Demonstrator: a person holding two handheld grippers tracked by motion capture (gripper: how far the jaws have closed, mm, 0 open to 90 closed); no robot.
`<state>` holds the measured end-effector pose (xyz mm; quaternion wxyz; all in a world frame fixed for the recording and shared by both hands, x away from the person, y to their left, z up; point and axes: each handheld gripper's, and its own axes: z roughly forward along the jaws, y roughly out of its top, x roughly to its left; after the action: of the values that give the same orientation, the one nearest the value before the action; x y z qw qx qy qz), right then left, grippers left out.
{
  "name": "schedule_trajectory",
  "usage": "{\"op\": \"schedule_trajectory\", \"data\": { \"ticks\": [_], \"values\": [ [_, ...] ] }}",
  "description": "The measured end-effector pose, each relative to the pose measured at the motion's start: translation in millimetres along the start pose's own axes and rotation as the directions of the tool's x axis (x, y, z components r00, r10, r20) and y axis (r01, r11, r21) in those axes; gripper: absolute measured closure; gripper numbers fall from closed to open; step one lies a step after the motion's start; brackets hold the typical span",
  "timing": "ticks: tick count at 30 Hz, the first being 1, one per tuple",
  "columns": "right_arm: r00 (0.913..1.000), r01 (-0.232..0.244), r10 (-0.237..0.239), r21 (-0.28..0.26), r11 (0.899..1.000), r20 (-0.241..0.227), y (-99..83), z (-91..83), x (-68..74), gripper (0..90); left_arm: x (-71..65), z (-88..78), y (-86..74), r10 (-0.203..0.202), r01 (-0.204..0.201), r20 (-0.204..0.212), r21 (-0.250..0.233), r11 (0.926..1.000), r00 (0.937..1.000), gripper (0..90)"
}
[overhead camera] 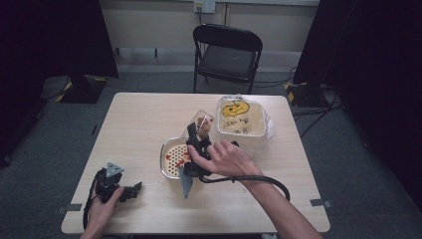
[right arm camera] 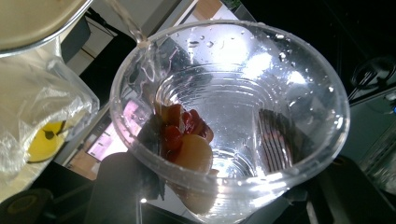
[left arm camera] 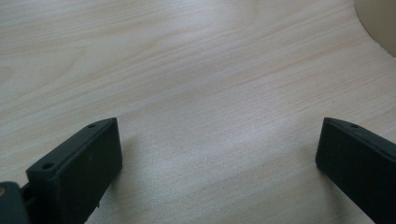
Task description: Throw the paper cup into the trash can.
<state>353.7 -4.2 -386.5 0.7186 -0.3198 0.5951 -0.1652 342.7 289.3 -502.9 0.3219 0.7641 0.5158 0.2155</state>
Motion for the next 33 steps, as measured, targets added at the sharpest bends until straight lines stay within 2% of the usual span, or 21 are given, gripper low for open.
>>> {"op": "schedule_trajectory", "data": {
  "ticks": [5, 6, 8, 9, 13, 16, 18, 21, 22, 23, 25, 26, 28, 32, 33],
  "values": [
    [0.9998, 0.019, -0.019, 0.015, 1.000, 0.004, -3.0, -1.6, -2.7, 47.1, -0.3, 0.1, -0.1, -0.005, 0.005, 0.002, -0.001, 1.0000, 1.0000, 0.0],
    [0.9987, 0.052, -0.052, 0.016, 0.999, 0.003, -2.9, -2.7, -1.3, 47.2, -0.3, 0.1, -0.1, -0.004, 0.004, 0.002, -0.001, 1.0000, 1.0000, 0.0],
    [0.9981, 0.061, -0.061, 0.009, 0.998, 0.006, -2.1, -3.1, -0.1, 47.2, -0.2, 0.1, -0.1, -0.004, 0.004, 0.001, -0.001, 1.0000, 1.0000, 0.0],
    [0.9965, 0.083, -0.083, 0.010, 0.996, 0.001, -1.2, -4.2, -0.8, 47.4, -0.2, 0.2, -0.1, -0.004, 0.004, 0.001, -0.001, 1.0000, 1.0000, 0.0],
    [0.9958, 0.092, -0.092, -0.003, 0.996, 0.001, 1.2, -4.8, -1.7, 47.5, -0.3, 0.1, -0.1, -0.005, 0.005, 0.002, -0.001, 1.0000, 1.0000, 0.0],
    [0.9980, 0.063, -0.064, -0.011, 0.998, -0.007, 2.4, -4.2, -3.4, 47.8, -0.2, 0.1, -0.1, -0.004, 0.004, 0.001, -0.001, 1.0000, 1.0000, 0.0],
    [0.9952, 0.091, -0.092, -0.028, 0.995, -0.033, 5.6, -4.7, -1.3, 48.1, -0.2, 0.1, -0.1, -0.004, 0.004, 0.002, -0.001, 1.0000, 1.0000, 0.0],
    [0.9973, 0.068, -0.068, -0.007, 0.998, -0.029, 4.5, -1.8, -1.2, 48.3, -0.2, 0.1, -0.1, -0.004, 0.004, 0.002, -0.001, 1.0000, 1.0000, 0.0],
    [0.9951, 0.092, -0.092, -0.012, 0.996, -0.036, 5.8, -2.0, 1.4, 48.4, -0.2, 0.1, -0.1, -0.004, 0.004, 0.002, -0.001, 1.0000, 1.0000, 0.0],
    [0.9943, 0.096, -0.097, -0.033, 0.995, -0.043, 7.0, -4.1, 3.1, 48.4, -0.2, 0.1, -0.1, -0.004, 0.004, 0.002, -0.001, 1.0000, 1.0000, 0.0],
    [0.9947, 0.089, -0.091, -0.035, 0.995, -0.050, 7.4, -4.3, 2.1, 48.5, -0.3, 0.1, -0.1, -0.004, 0.004, 0.002, -0.001, 1.0000, 1.0000, 0.0],
    [0.9971, 0.060, -0.060, -0.004, 0.998, -0.046, 4.9, -1.0, 0.7, 48.6, -0.3, 0.1, -0.1, -0.004, 0.004, 0.001, -0.001, 1.0000, 1.0000, 0.0],
    [0.9963, 0.078, -0.078, 0.001, 0.997, -0.036, 2.8, -0.5, 1.0, 48.8, -0.4, 0.2, -0.1, -0.005, 0.005, 0.000, -0.002, 1.0000, 1.0000, 0.0],
    [0.9977, 0.054, -0.053, 0.007, 0.999, -0.043, -0.4, -0.1, -3.3, 48.7, -0.2, 0.1, -0.1, -0.004, 0.004, 0.002, -0.001, 1.0000, 1.0000, 0.0],
    [0.9991, 0.013, -0.012, 0.014, 1.000, -0.041, -3.5, 1.5, -4.1, 48.7, -0.2, 0.1, -0.1, -0.004, 0.004, 0.002, -0.001, 1.0000, 1.0000, 0.0]
  ]
}}
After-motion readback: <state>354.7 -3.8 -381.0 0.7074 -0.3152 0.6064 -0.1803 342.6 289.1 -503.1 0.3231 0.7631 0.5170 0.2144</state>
